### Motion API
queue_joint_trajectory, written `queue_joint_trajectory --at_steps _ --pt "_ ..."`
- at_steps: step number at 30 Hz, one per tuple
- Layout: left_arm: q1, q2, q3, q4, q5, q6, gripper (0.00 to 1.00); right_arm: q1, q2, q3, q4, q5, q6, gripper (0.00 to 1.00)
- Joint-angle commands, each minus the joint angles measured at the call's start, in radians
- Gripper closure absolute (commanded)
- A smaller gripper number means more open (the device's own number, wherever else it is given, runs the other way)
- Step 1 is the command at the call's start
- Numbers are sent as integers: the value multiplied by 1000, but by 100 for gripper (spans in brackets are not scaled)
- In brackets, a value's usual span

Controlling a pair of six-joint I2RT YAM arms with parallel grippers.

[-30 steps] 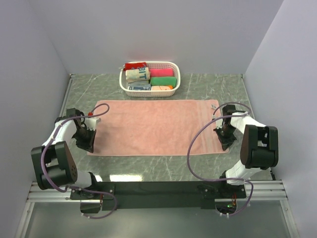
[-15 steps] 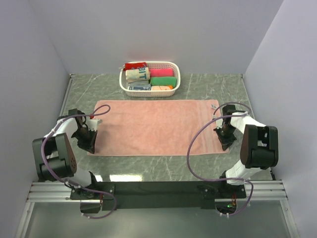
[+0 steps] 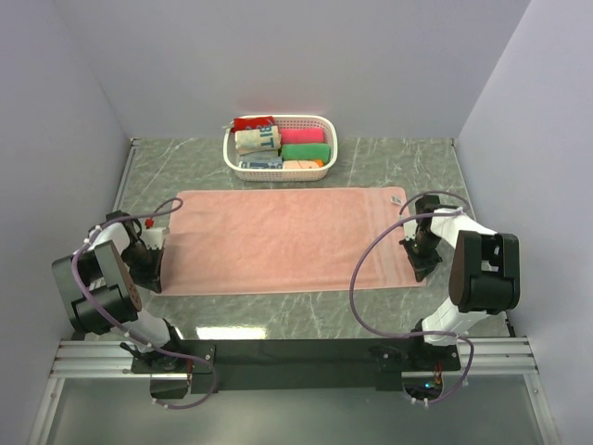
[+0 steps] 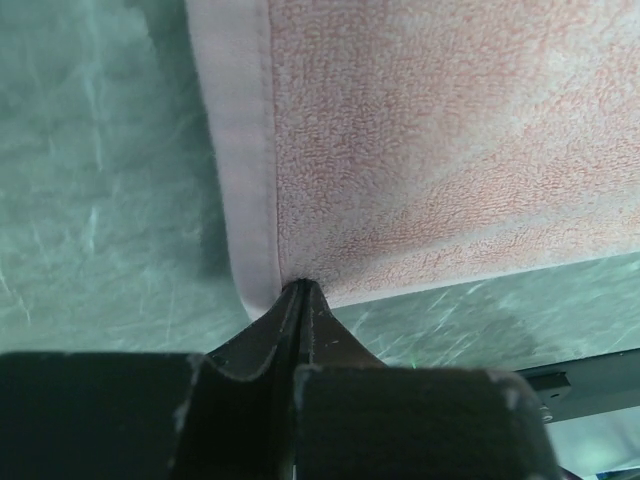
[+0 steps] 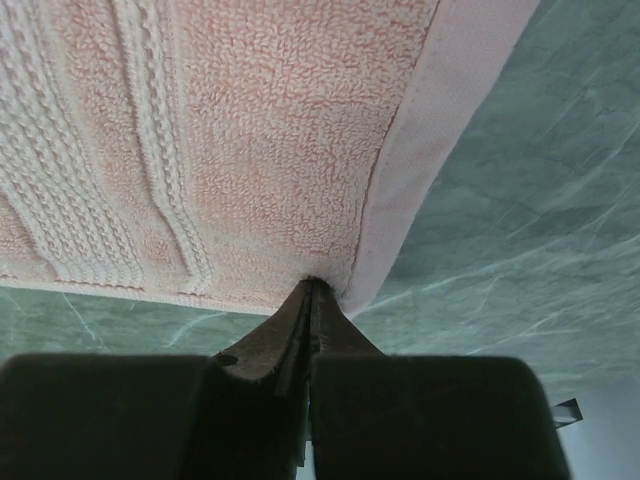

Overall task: Roll the towels
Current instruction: Flatten the towel

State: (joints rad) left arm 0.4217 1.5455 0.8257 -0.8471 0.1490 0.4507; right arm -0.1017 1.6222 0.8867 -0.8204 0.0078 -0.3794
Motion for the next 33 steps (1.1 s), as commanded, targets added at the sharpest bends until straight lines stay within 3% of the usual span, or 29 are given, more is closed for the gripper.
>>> queue_joint_trajectory --at_steps 1,10,13,15,16,17,20,22,25,29,33 --pt "55 8 -53 102 -204 108 96 0 27 -38 41 37 -6 100" --pt "57 -62 -22 5 -80 140 96 34 -79 -88 -58 0 -70 100" --pt "57 -94 48 -81 21 152 89 34 -119 -31 -133 -48 -81 97" --pt "55 -111 136 -156 119 151 81 33 -146 41 -170 -81 -81 91" --pt "57 -116 171 -183 173 157 77 33 -154 73 -204 -115 -75 83" --pt "55 -119 250 -208 210 157 67 31 -162 148 -220 -136 -75 79" --pt "55 -101 416 -248 351 132 47 27 -154 322 -263 -242 -47 64" --pt "55 -49 498 -231 431 85 43 19 -121 408 -254 -284 -20 59" --pt "54 22 631 -109 488 -35 44 14 -21 573 -195 -292 34 61" --pt "49 172 763 82 483 -222 46 -1 204 827 -108 -226 99 65" --pt "22 284 855 195 443 -296 47 -6 450 1104 -147 -207 137 67"
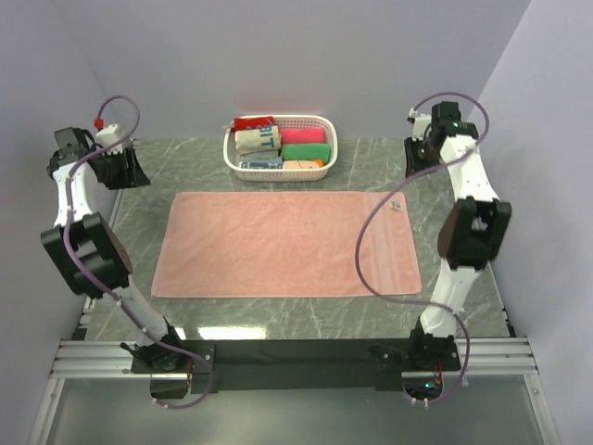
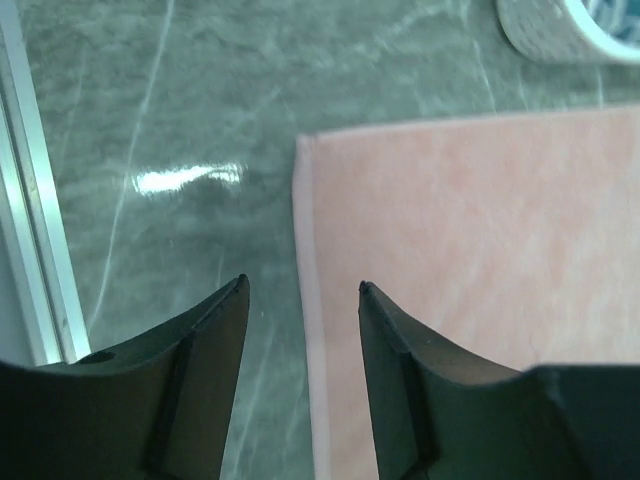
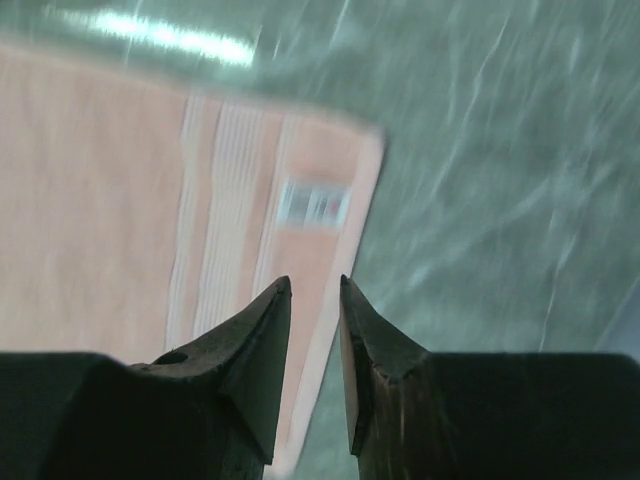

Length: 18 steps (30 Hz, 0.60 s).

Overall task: Roll the towels
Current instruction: Flatten the towel

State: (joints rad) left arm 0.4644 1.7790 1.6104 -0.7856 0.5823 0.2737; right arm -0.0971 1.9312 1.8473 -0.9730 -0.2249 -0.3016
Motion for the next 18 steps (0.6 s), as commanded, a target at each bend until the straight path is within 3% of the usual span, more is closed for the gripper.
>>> queue_joint_trajectory --at_steps 1,4,8,18 --pt "-39 92 89 140 -7 -126 47 -10 182 233 -10 33 76 67" --pt "-69 155 135 164 -61 -143 46 -10 307 332 5 64 108 65" --pt "-87 184 134 189 -67 -166 38 -6 415 395 -4 98 127 58" --pt "-115 253 144 226 -104 -177 38 16 434 216 71 111 119 63"
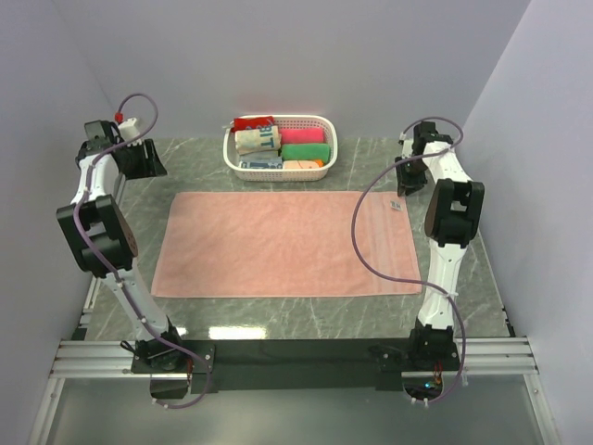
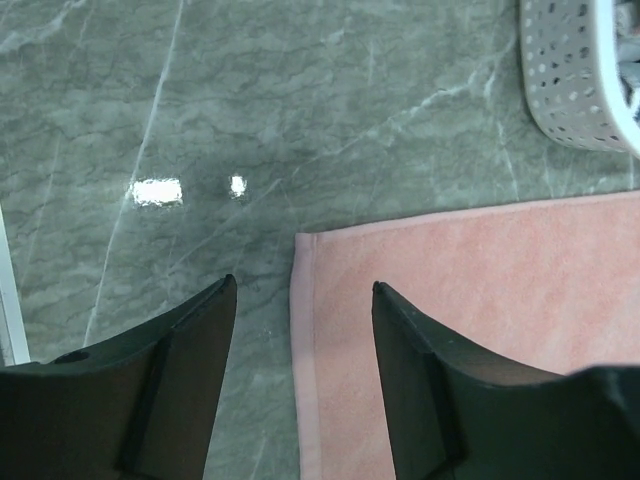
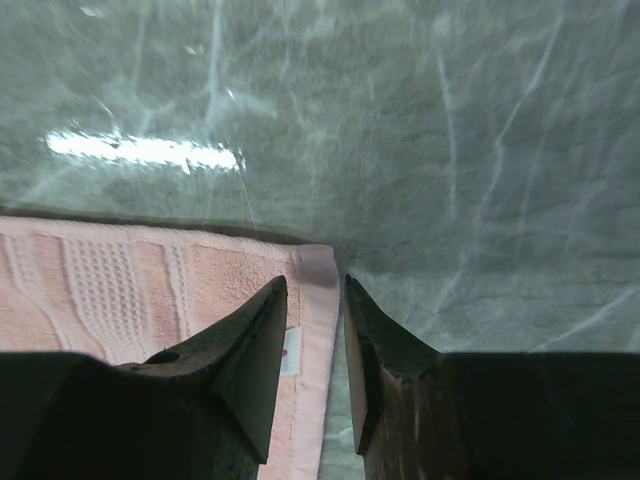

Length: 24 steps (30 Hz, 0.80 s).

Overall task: Roll the towels
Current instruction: Flatten the towel, then fold the towel

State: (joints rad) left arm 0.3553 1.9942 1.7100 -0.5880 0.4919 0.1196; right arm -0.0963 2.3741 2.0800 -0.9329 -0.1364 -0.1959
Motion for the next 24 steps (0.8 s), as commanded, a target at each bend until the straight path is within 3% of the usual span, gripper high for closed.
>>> queue_joint_trajectory --at_steps 1,9,14,15,16,24 --pt "-13 60 62 24 -22 -24 38 15 -1 -9 26 24 13 64" --pt "-39 106 83 25 -42 -21 39 15 22 -9 31 20 27 68" --pt "-70 158 118 1 -58 -20 40 15 22 -9 23 8 26 86" --pt "-73 164 123 -1 -62 -23 40 17 22 -9 23 4 27 96" --pt "-82 178 129 -1 -67 -28 41 15 20 -11 23 1 29 99" --pt "-124 232 160 -41 -148 -26 52 15 -3 -8 34 -23 33 100"
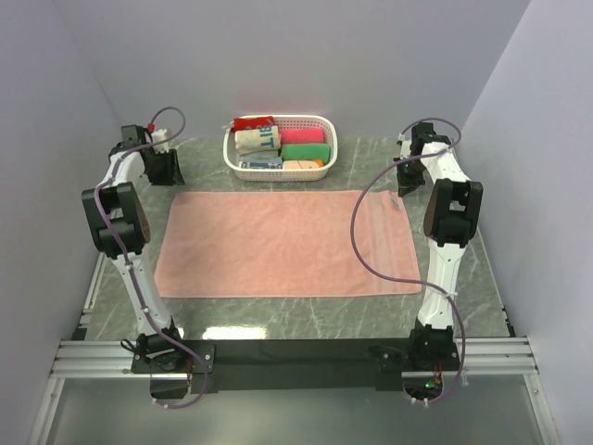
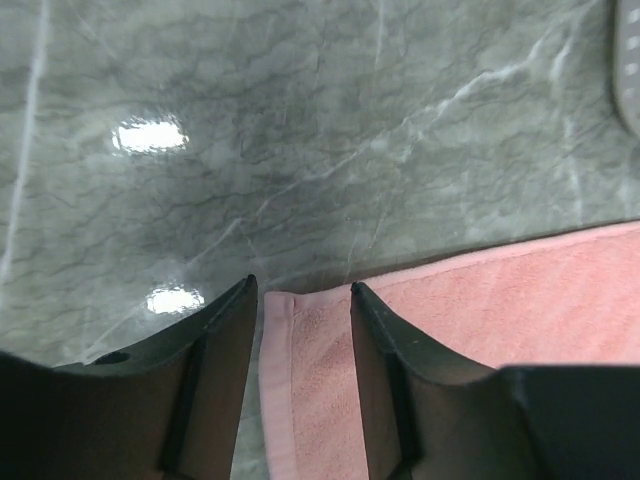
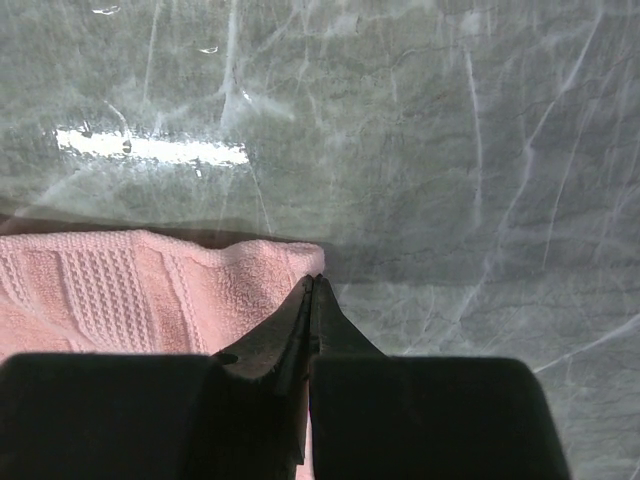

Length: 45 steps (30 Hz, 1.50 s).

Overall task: Roll the towels
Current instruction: Fold the towel

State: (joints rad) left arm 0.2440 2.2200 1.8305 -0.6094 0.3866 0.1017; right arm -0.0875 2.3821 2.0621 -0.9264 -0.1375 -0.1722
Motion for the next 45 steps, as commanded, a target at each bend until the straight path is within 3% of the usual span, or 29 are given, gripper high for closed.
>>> queue_joint_trajectory --at_steps 1,12,27,30,31,37,45 --pt "-14 6 27 -16 -58 -5 52 6 -14 13 26 -24 10 100" --pt "-26 -11 -91 -4 -155 -2 59 6 3 39 11 -16 10 100" --pt "-87 52 -54 -36 -189 -8 61 6 9 46 6 -36 17 100" --pt "-112 56 -57 -41 -233 -2 68 6 8 44 4 -43 22 100" --pt "-121 59 -59 -43 -241 4 75 6 6 44 6 -43 23 100" --pt "-114 73 -31 -53 -244 0 99 5 -4 55 29 -34 27 100" --pt "-46 35 104 0 -112 -62 100 -6 -35 101 90 -20 28 100"
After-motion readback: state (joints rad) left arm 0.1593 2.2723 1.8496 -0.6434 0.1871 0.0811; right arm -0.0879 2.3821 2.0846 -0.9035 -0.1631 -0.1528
